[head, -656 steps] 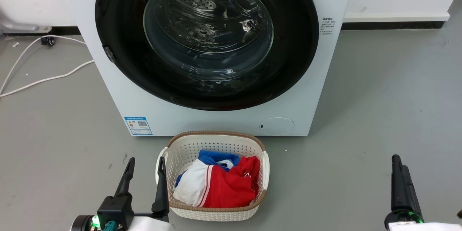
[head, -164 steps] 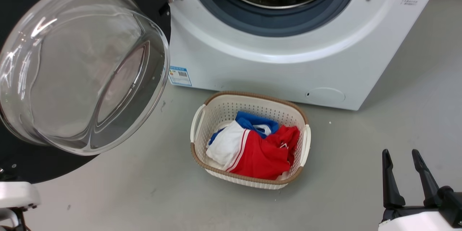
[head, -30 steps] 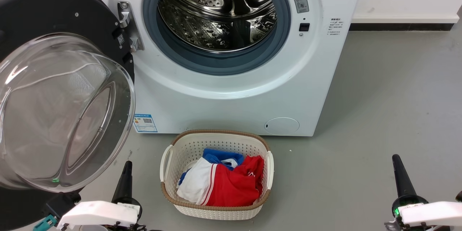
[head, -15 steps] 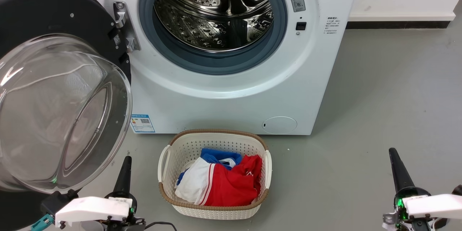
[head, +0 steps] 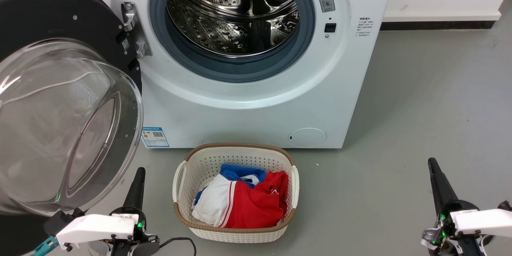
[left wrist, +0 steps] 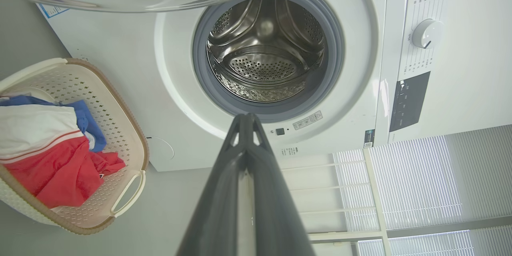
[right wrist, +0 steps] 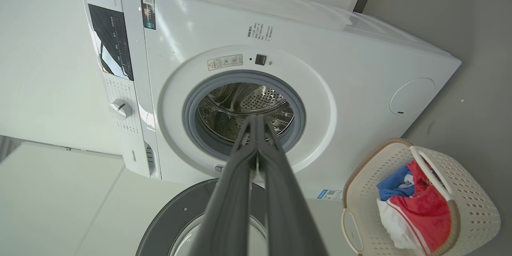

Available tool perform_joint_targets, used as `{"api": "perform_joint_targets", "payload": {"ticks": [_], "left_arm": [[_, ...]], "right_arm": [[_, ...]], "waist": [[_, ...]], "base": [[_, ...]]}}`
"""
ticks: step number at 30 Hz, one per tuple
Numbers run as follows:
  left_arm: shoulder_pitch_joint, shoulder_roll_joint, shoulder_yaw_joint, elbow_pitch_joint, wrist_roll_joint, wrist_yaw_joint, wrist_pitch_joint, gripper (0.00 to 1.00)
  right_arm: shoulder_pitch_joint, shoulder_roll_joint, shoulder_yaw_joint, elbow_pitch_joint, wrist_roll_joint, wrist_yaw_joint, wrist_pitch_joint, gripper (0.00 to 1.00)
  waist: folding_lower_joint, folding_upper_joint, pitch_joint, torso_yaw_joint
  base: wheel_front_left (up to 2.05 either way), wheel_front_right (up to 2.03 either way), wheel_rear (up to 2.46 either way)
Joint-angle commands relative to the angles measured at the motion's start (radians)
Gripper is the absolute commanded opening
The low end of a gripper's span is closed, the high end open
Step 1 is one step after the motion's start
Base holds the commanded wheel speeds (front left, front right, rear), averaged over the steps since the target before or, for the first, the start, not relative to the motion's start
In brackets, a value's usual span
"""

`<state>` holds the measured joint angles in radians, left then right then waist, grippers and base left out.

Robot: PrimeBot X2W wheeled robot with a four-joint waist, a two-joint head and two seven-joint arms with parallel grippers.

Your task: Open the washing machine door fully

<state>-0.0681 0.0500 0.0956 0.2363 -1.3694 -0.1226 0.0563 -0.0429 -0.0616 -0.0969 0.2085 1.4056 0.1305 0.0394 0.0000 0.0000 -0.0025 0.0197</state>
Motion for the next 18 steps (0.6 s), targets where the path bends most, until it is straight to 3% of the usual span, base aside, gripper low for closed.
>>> {"api": "perform_joint_targets", "payload": {"ticks": [1,18], "left_arm": [[-0.020,0.001,0.003,-0.001,-0.021,-0.003,0.005,0.00],[-0.037,0.001,0.014,0.006,-0.158,-0.008,0.040,0.00]], "right_arm": [[-0.024,-0.005,0.001,0.001,0.021,0.000,0.006,0.00],[-0.055,-0.003,0.000,0.024,0.145,0.000,0.042,0.00]], "waist": [[0.0000,0.0000,0.000,-0.001],[0.0000,0.0000,0.003,-0.012]], "base": [[0.00,0.00,0.00],[0.00,0.00,0.00]]}}
